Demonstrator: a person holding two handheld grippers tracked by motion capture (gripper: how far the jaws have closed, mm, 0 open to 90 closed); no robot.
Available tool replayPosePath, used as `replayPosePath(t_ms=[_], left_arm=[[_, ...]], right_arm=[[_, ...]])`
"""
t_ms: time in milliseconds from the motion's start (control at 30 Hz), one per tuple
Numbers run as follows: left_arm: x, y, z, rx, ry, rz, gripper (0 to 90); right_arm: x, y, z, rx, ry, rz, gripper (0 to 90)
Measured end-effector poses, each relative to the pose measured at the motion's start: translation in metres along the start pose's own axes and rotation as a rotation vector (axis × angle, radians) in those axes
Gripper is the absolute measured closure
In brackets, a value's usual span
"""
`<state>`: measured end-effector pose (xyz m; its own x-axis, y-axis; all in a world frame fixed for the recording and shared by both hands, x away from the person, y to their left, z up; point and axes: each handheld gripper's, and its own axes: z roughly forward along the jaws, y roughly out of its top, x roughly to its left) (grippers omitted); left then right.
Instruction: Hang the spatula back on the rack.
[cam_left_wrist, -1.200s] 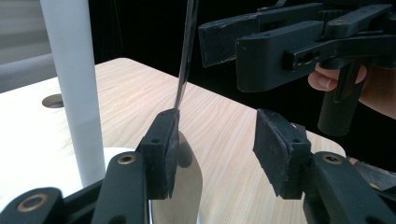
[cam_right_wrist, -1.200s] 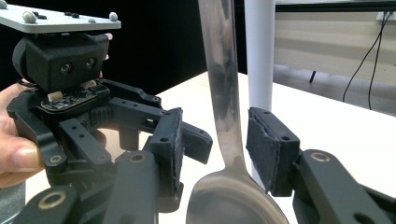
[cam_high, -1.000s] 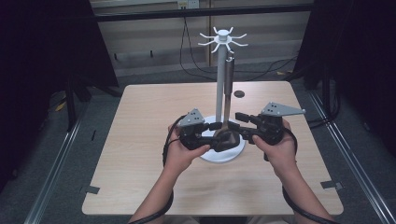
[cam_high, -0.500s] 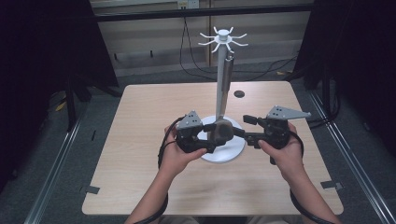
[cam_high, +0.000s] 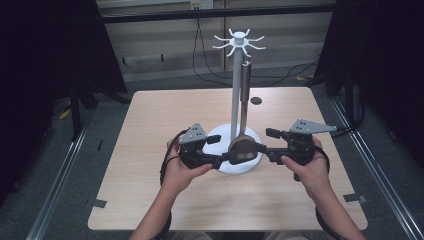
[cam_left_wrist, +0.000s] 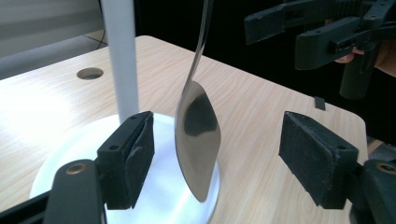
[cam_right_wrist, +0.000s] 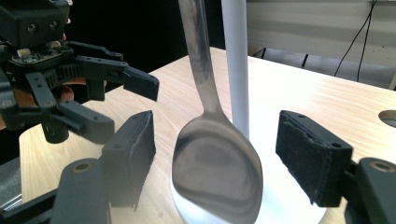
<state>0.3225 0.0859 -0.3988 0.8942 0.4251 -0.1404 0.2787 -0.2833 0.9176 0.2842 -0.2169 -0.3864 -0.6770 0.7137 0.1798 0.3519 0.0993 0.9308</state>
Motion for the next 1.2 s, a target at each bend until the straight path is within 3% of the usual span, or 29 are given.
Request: replayPosePath(t_ms=[200,567,1200], left_arm=[[0.002,-0.008,-0.009,0.008,0.04,0.002,24.3],[0.006,-0.018,-0.019,-0.015,0.054,-0.021,21.8],[0.014,-0.039,-0.033,0.001,0.081,-0.027,17.8]], right_arm=[[-0.005,-0.009,-0.006,0.003,-0.008,0.018,27.0],[-0.01,-0.02,-0.014,0.003,-0.022,0.019,26.1],[-0.018,-0.041,-0.027,0.02,-0.039,0.036,23.3]])
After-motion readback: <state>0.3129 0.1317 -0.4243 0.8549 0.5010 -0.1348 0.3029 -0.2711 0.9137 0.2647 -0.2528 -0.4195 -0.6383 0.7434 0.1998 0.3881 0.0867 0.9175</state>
